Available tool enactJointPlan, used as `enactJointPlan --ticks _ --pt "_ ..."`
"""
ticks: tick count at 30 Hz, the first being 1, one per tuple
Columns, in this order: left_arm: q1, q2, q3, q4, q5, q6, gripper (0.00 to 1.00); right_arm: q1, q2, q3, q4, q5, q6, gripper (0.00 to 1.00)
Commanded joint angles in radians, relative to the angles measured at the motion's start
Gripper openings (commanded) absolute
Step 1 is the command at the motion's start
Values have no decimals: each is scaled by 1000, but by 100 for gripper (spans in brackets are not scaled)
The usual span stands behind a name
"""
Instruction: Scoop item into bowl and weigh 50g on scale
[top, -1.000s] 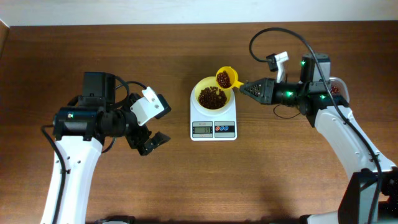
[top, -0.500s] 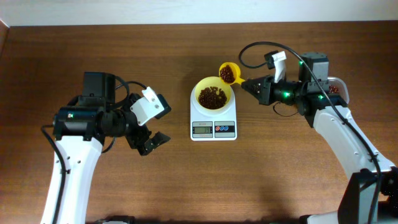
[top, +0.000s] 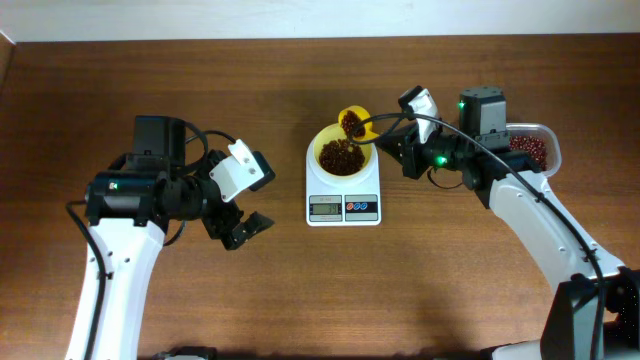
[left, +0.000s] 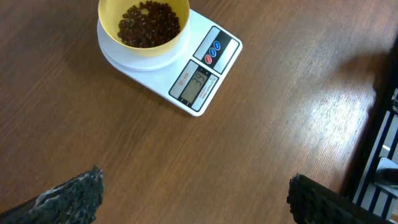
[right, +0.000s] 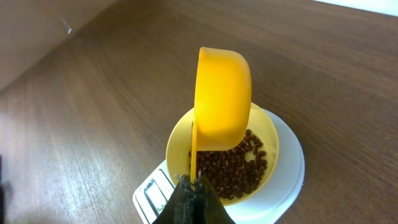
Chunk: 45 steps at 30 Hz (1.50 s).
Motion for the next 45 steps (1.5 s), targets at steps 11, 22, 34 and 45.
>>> enactJointPlan --ticks 11,22,34,45 --pt "2 0 7 2 3 -10 99 7 17 2 27 -77 -53 4" --pt "2 0 7 2 3 -10 99 7 24 -1 40 -108 -53 4" --pt "2 0 7 2 3 -10 99 5 25 -3 61 -61 -53 4" --pt "2 0 7 2 3 -10 99 6 44 -3 77 -50 -52 4"
